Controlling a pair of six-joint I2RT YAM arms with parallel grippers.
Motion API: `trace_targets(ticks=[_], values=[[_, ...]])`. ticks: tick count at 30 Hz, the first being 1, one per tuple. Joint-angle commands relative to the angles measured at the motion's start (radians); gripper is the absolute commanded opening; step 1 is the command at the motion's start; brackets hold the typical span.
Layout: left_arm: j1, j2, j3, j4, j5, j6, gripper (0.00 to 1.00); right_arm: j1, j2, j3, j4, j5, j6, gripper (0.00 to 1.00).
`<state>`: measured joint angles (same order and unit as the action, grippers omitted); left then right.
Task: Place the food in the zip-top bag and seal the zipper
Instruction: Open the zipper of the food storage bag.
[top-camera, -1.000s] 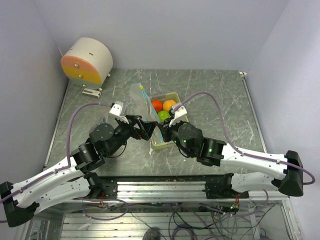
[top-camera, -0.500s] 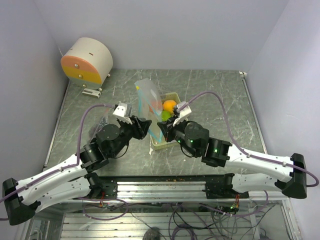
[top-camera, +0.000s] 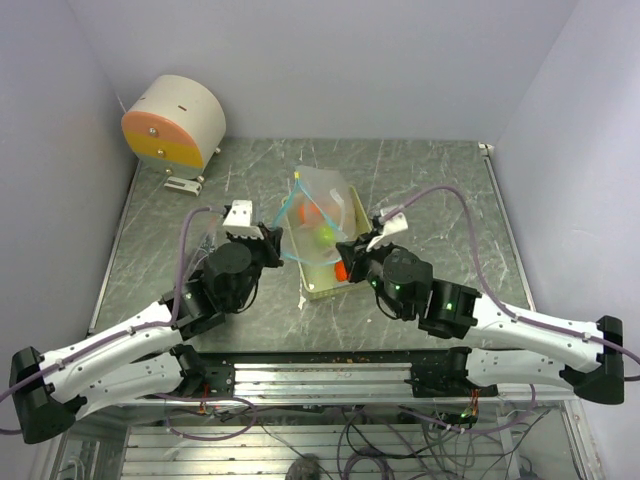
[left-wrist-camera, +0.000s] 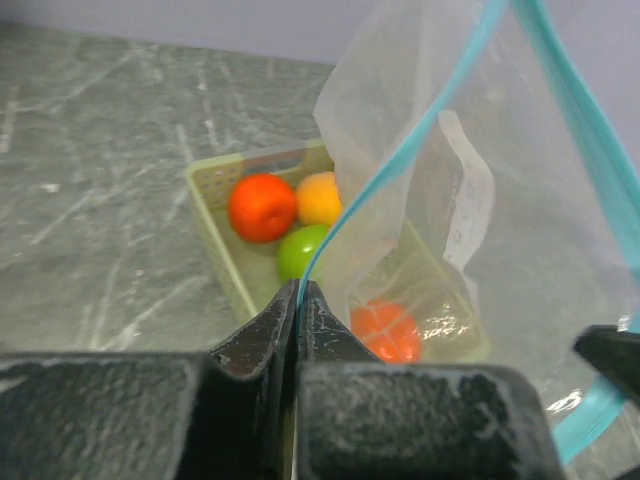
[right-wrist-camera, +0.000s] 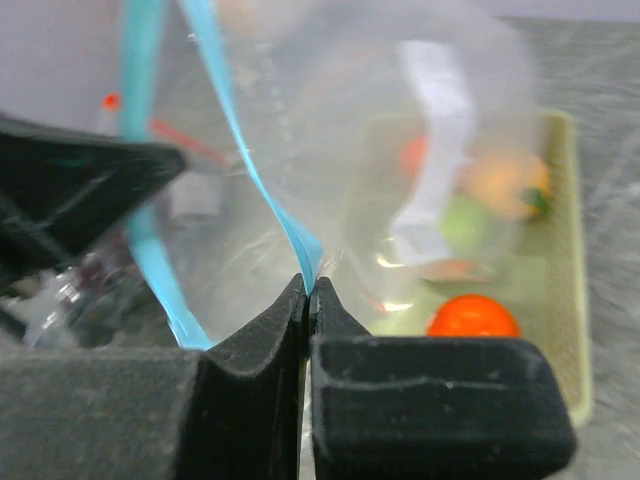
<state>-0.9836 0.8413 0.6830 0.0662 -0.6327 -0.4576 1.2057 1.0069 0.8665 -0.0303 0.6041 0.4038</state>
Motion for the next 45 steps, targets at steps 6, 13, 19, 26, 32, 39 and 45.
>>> trace_targets(ticks=[6,13,19,26,32,39,45], values=[[-0.004,-0.067,0.234,-0.438,-0.231,0.017,0.07,-0.005,0.055,0.108,-0.349,0.506,0.222,0.0],[-0.005,-0.112,0.381,-0.667,-0.257,0.074,0.07,-0.032,0.251,0.068,-0.054,0.165,0.207,0.0],[-0.004,-0.053,0.489,-0.894,-0.309,0.033,0.07,-0.137,0.476,0.196,-0.159,0.028,0.325,0.0],[-0.003,-0.008,0.32,-0.713,-0.208,0.017,0.07,-0.168,0.459,0.148,0.029,-0.078,0.191,0.37],[-0.005,0.076,0.308,-0.64,-0.1,0.005,0.07,-0.169,0.478,0.188,0.12,-0.092,0.084,0.48],[-0.004,0.057,0.287,-0.585,-0.012,0.009,0.07,-0.168,0.534,0.218,0.251,-0.154,0.033,0.49],[-0.004,0.025,0.275,-0.603,0.021,0.001,0.07,-0.167,0.591,0.281,0.256,-0.081,0.025,0.48]])
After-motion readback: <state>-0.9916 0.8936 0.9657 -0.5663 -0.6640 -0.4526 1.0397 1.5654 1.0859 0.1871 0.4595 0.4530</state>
